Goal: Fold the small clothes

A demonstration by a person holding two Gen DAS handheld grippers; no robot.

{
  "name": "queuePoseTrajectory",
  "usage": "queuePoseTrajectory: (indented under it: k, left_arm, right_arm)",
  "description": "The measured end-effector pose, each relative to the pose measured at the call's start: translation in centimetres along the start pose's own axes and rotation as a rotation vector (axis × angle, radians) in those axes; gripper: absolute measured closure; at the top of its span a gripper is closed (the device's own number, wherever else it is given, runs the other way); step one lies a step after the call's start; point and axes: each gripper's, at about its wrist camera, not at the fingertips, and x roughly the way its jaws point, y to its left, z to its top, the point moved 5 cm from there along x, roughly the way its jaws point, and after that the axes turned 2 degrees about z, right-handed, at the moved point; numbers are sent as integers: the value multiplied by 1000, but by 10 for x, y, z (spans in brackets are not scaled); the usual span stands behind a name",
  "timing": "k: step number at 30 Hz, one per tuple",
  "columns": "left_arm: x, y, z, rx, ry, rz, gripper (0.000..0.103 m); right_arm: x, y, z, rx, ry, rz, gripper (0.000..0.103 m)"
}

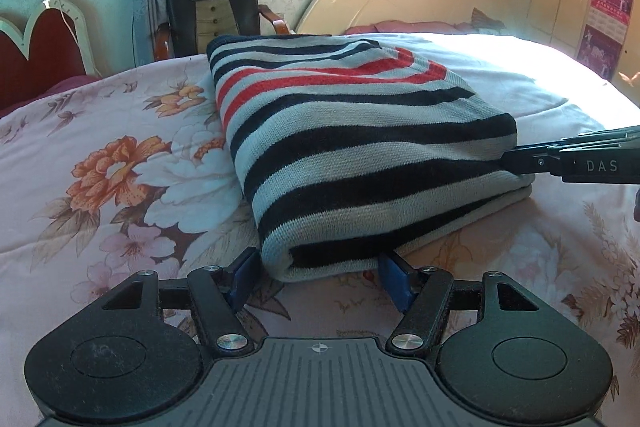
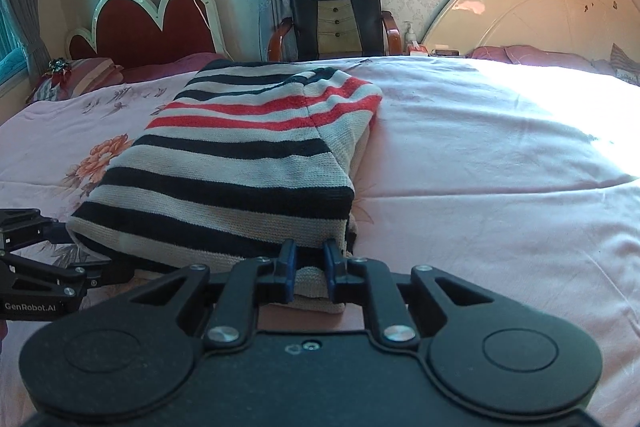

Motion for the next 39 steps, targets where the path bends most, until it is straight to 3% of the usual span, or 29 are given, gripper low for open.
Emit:
queuePoseTrajectory:
  k: [4, 6, 7, 8, 11, 15, 17, 22, 26, 32, 39]
  left_arm:
    - [-16, 2, 0, 23, 0, 12, 37]
    - [-31, 11, 3, 6, -36, 5, 36]
    - [-37, 16, 5, -12, -56, 5, 21]
    - [-41, 22, 8, -34, -83, 1, 12]
    - [-43, 39, 23, -138, -115, -61, 12]
    - [-18, 58, 38, -352, -75, -240, 13]
    - [0, 63, 42, -394, -40, -276, 30]
    - [45, 72, 44, -505, 43, -342, 32]
    - [66, 75, 45, -568, 68, -409, 32]
    - [81, 76, 50, -590, 63, -461, 32]
    - [88, 82, 57, -605, 64, -483, 32]
  right_arm:
    - [-2, 0, 2, 2, 16, 5, 88]
    - [-15, -1, 9, 37, 5, 11, 67]
    - [-28, -3, 13, 55, -44, 22, 53]
    - [-38, -4, 16, 71, -89, 49, 53]
    - [-44, -17, 22, 163, -91, 119, 55]
    - [-22, -48, 29, 370, -67, 196, 54]
    - [-8, -62, 30, 457, -49, 229, 53]
    - [27, -83, 30, 584, 13, 340, 53]
    - [52, -92, 31, 633, 66, 398, 46]
    - [74, -105, 31, 720, 74, 505, 46]
    - [92, -77, 53, 639, 128, 552, 41]
